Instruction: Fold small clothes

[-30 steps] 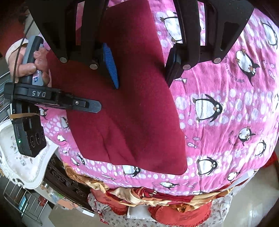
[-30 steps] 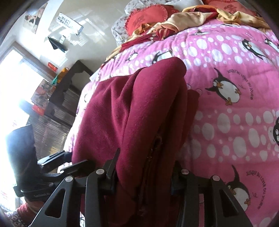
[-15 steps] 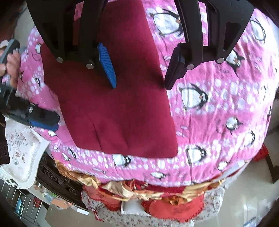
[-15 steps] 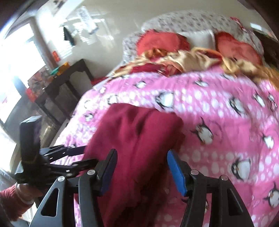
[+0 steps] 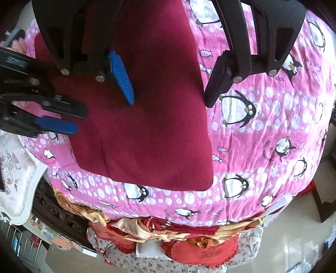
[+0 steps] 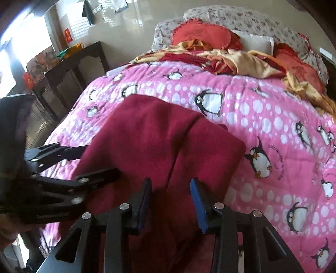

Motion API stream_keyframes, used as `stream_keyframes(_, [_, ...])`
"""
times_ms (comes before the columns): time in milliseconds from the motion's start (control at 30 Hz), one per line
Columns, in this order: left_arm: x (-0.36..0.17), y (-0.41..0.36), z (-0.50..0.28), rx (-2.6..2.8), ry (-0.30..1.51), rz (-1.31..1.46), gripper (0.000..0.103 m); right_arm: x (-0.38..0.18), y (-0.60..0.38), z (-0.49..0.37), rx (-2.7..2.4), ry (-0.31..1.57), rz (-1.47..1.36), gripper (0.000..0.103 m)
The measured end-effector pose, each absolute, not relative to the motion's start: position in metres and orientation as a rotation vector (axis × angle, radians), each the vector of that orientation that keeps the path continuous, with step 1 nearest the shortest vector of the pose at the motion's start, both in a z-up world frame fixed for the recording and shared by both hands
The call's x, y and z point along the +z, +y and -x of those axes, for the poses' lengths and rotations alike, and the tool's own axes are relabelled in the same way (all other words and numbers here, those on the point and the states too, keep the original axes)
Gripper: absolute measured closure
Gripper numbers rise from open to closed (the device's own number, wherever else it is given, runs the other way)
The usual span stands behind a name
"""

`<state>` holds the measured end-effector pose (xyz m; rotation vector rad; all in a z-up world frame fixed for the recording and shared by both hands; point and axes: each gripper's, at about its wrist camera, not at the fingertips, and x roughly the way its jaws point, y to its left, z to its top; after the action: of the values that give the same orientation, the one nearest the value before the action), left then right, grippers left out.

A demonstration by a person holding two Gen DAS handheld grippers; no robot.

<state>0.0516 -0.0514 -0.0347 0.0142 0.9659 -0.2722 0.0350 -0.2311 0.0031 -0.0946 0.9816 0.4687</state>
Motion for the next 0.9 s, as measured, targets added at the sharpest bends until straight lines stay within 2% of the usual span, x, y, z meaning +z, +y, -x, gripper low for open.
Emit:
stream_keyframes(200, [-0.027,-0.052,-0.041,-0.215,0.924,-0.054,0.034,0.030,-0.232,0.007,0.511,0.938,0.129,0.066])
stream_keyframes(467, [-0.020,-0.036,-0.017,-0.184,0.959,0.030,0.034,-0.009,-0.223,0.033,0.450,1.002,0.271,0.065])
stream_keyframes(633, [-0.020,-0.019,0.004,-0.193,1.025,0.134,0.034,0.003,-0.227,0.036,0.461,0.990,0.249,0.064])
stream_keyframes(767, [-0.025,-0.003,0.019,-0.178,1.057,0.195,0.034,0.016,-0.237,0.037,0.454,0.983,0.194,0.052])
stream_keyframes(900, [-0.027,0.007,0.027,-0.177,1.065,0.233,0.034,0.025,-0.244,0.035,0.417,0.985,0.156,0.052])
